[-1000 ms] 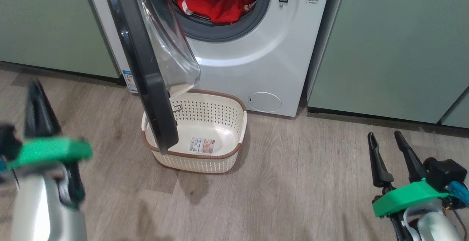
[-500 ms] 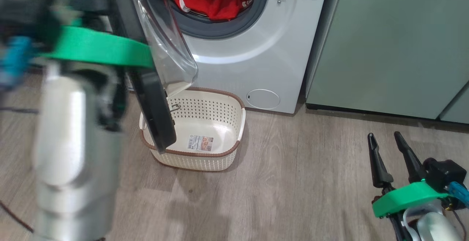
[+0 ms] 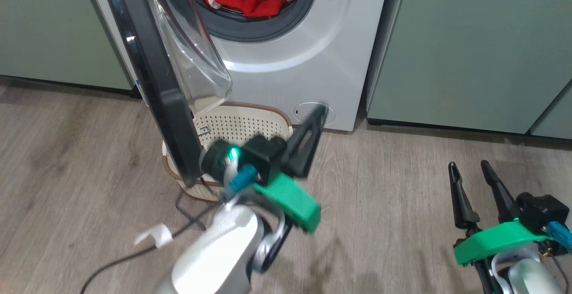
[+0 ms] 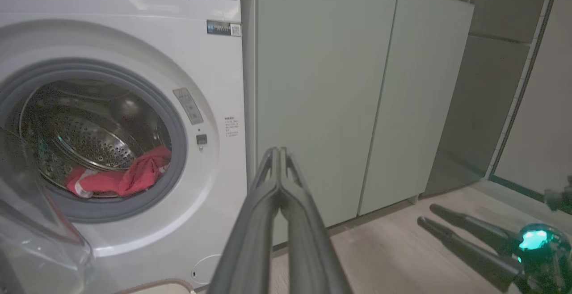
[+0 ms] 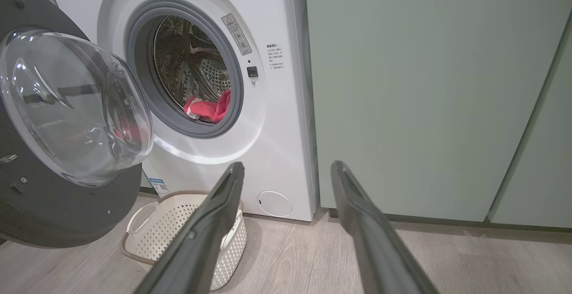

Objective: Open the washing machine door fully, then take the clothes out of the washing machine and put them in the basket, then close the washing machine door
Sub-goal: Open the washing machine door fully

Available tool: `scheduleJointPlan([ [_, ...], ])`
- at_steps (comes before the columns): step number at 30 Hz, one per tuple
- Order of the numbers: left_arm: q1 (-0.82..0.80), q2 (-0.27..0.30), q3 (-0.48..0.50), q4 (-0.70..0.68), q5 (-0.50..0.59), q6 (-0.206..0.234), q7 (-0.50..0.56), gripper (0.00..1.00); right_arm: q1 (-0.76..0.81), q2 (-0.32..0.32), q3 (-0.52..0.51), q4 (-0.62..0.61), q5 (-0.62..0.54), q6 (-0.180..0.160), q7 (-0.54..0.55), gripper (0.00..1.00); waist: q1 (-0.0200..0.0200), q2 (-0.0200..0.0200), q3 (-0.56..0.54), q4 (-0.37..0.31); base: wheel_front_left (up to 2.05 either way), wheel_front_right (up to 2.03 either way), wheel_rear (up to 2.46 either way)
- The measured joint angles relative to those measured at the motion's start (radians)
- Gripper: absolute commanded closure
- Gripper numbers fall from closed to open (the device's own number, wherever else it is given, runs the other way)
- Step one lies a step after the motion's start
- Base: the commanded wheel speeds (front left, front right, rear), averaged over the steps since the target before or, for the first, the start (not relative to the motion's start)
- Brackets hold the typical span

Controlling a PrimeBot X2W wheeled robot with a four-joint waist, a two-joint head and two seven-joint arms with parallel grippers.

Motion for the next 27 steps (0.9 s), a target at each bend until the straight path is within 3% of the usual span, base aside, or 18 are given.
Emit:
scheduleJointPlan([
  [7, 0.057, 0.003, -0.015, 0.204, -0.035, 0.036, -0.08, 1.0, 0.0, 0.0, -0.002, 0.0, 0.005, 0.0, 0.0, 0.0, 0.0, 0.0, 0.008, -0.003, 0.0, 0.0, 0.0],
  [16, 0.044, 0.039, 0.134, 0.414, -0.067, 0.057, -0.139, 1.0, 0.0, -0.001, -0.01, 0.0, 0.007, 0.0, 0.0, 0.0, 0.0, 0.0, 0.019, 0.012, 0.0, 0.0, 0.0],
  [27, 0.024, 0.045, 0.269, 0.43, -0.02, 0.033, -0.146, 1.0, 0.0, -0.004, 0.0, 0.0, 0.007, 0.0, 0.0, 0.0, 0.0, 0.0, 0.026, 0.035, 0.0, 0.0, 0.0],
])
